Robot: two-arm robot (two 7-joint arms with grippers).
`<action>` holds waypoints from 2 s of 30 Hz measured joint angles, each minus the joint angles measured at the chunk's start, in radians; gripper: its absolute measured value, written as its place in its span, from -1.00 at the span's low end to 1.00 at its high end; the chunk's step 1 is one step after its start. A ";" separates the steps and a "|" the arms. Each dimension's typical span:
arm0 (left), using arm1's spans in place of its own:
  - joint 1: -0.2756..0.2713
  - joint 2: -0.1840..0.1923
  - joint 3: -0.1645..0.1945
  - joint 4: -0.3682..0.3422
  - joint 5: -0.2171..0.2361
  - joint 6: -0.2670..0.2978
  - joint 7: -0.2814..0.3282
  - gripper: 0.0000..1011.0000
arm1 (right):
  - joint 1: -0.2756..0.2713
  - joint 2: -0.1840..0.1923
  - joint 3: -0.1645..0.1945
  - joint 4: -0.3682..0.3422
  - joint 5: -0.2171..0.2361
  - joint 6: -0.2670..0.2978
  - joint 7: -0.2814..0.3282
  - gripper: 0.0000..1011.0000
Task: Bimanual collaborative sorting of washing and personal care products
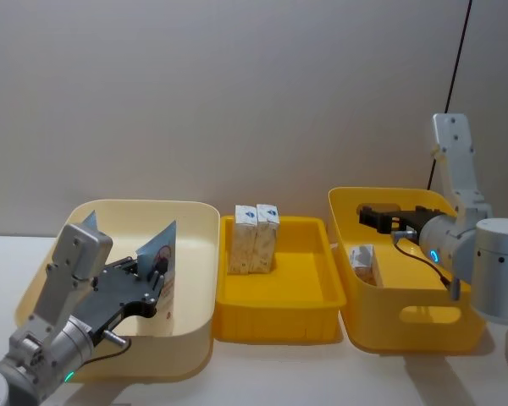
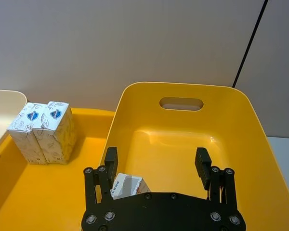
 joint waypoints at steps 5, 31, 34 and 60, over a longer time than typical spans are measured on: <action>-0.004 0.003 -0.004 -0.010 0.012 -0.011 0.002 -0.64 | 0.000 0.000 0.000 0.000 0.000 0.000 0.000 0.98; -0.063 -0.016 -0.074 -0.140 -0.004 -0.104 0.000 -0.64 | 0.006 0.013 -0.022 0.012 -0.009 -0.021 0.031 0.98; -0.073 -0.023 -0.080 -0.141 -0.014 -0.107 -0.007 -0.64 | 0.008 0.019 -0.034 0.014 -0.015 -0.034 0.047 0.98; -0.118 -0.070 -0.104 -0.109 -0.047 -0.096 -0.042 -0.64 | 0.028 0.093 -0.205 -0.026 -0.080 -0.246 0.297 0.98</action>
